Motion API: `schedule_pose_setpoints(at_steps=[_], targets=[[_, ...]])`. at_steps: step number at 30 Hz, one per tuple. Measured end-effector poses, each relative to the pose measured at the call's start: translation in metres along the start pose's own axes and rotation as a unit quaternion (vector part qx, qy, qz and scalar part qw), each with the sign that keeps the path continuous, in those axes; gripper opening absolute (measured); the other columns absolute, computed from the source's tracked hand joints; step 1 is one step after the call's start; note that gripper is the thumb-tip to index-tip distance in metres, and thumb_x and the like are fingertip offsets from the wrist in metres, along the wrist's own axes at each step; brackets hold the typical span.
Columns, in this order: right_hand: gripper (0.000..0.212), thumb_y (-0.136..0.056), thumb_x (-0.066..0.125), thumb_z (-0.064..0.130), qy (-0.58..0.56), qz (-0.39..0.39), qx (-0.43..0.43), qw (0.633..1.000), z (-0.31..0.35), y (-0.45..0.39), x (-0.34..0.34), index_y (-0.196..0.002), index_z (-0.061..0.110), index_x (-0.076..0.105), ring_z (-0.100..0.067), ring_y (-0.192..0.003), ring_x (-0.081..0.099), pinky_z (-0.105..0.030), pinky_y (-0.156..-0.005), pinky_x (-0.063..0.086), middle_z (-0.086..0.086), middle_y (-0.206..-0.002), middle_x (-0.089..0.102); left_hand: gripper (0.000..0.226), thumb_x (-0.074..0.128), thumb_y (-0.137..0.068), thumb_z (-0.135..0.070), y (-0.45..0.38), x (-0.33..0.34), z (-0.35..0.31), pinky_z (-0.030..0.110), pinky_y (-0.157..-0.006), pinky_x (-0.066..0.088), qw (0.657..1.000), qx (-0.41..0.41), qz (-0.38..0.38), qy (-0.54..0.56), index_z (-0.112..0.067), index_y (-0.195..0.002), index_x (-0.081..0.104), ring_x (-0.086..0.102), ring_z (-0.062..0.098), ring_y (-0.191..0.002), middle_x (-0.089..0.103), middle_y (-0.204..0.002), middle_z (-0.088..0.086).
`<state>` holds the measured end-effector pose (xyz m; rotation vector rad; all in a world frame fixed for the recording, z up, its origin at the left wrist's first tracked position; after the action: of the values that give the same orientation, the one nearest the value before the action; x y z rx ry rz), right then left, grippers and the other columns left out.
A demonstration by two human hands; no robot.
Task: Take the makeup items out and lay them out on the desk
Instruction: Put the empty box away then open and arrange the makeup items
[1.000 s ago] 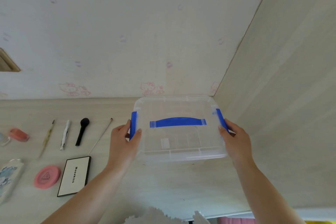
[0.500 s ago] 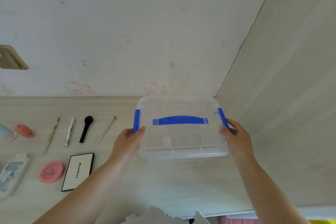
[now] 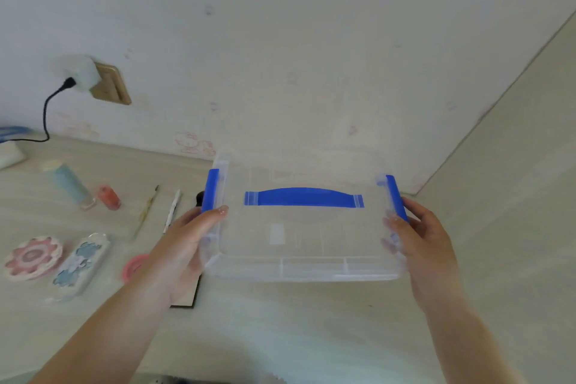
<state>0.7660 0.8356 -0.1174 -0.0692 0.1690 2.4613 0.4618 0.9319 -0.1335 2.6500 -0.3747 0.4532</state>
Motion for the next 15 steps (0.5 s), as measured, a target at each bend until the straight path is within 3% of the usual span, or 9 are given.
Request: schedule_pose_setpoints(at_steps=[4, 8, 9, 11, 12, 15], targets=[[0.025, -0.084, 0.066, 0.020, 0.014, 0.048, -0.013, 0.999, 0.017, 0.018, 0.052, -0.103, 0.037, 0.063, -0.006, -0.060, 0.062, -0.043, -0.078, 0.054, 0.005, -0.083, 0.071, 0.037, 0.063, -0.072, -0.026, 0.031, -0.053, -0.026, 0.031, -0.065, 0.057, 0.999, 0.026, -0.024, 0.022, -0.009, -0.104, 0.071, 0.070, 0.022, -0.094, 0.073, -0.103, 0.009], [0.026, -0.084, 0.065, 0.018, 0.029, 0.107, -0.016, 0.994, 0.027, 0.045, 0.110, -0.096, 0.041, 0.062, -0.006, -0.056, 0.059, -0.037, -0.066, 0.050, 0.007, -0.077, 0.071, 0.018, 0.060, -0.076, -0.019, 0.062, -0.111, -0.040, 0.028, -0.067, 0.053, 0.992, 0.083, -0.078, 0.052, -0.017, -0.072, 0.077, 0.071, 0.007, -0.073, 0.073, -0.077, -0.008], [0.027, -0.084, 0.064, 0.017, 0.030, 0.119, -0.014, 0.992, 0.029, 0.053, 0.124, -0.096, 0.040, 0.062, -0.007, -0.056, 0.058, -0.035, -0.064, 0.048, 0.007, -0.075, 0.070, 0.022, 0.059, -0.079, -0.017, 0.070, -0.126, -0.044, 0.030, -0.071, 0.050, 0.989, 0.094, -0.103, 0.049, -0.020, -0.064, 0.075, 0.069, 0.003, -0.068, 0.070, -0.070, -0.011], [0.027, -0.085, 0.063, 0.014, 0.029, 0.146, -0.011, 0.989, 0.033, 0.071, 0.158, -0.101, 0.036, 0.061, -0.006, -0.054, 0.057, -0.033, -0.061, 0.046, 0.007, -0.072, 0.070, 0.013, 0.063, -0.078, -0.021, 0.086, -0.163, -0.052, 0.035, -0.073, 0.052, 0.990, 0.079, -0.110, 0.041, -0.020, -0.079, 0.076, 0.070, 0.011, -0.082, 0.072, -0.087, -0.001], [0.027, -0.086, 0.063, 0.013, 0.032, 0.160, -0.011, 0.987, 0.034, 0.080, 0.179, -0.103, 0.033, 0.060, -0.006, -0.054, 0.058, -0.032, -0.061, 0.046, 0.007, -0.072, 0.070, 0.019, 0.067, -0.072, -0.024, 0.095, -0.184, -0.056, 0.036, -0.071, 0.056, 0.991, 0.066, -0.110, 0.034, -0.019, -0.089, 0.076, 0.070, 0.015, -0.090, 0.072, -0.098, 0.002], [0.027, -0.087, 0.062, 0.011, 0.039, 0.198, -0.006, 0.979, 0.039, 0.104, 0.227, -0.106, 0.030, 0.059, -0.004, -0.058, 0.061, -0.032, -0.064, 0.048, 0.007, -0.076, 0.071, 0.029, 0.073, -0.059, -0.019, 0.114, -0.235, -0.066, 0.040, -0.068, 0.054, 0.983, 0.049, -0.174, 0.029, -0.021, -0.087, 0.076, 0.069, 0.009, -0.094, 0.074, -0.100, -0.006]])
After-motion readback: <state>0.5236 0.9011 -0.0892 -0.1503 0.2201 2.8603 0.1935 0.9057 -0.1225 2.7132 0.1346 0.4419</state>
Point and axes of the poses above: each hand's wrist, its own y-axis away from the middle knuckle, its own x-axis out of the palm, z = x × y, the point moved 2 cm from there along -y, towards the middle knuckle
